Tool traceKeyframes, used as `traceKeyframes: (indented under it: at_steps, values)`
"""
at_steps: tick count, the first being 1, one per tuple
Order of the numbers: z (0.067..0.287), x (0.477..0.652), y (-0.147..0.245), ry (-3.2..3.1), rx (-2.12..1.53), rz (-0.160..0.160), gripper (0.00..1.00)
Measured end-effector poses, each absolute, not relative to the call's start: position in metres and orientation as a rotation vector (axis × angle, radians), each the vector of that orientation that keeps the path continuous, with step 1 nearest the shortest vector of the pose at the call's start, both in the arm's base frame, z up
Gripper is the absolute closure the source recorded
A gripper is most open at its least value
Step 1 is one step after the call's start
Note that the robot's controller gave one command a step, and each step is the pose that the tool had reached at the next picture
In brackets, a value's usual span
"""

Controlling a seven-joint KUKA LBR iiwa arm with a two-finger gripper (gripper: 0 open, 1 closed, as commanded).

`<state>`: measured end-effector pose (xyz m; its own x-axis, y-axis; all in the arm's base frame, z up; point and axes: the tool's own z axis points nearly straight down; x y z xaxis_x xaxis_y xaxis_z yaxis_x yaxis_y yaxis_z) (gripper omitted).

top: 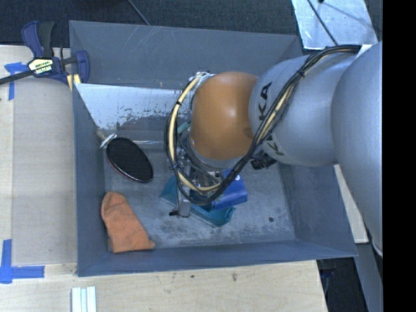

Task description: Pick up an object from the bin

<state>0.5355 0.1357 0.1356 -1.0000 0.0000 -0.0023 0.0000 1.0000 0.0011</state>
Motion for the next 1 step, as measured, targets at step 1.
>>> traceKeyframes:
  at_steps: [1]
  values:
    - [0.0790, 0.5098, 0.0721, 3.134, -0.048, 0.002, 0.00]
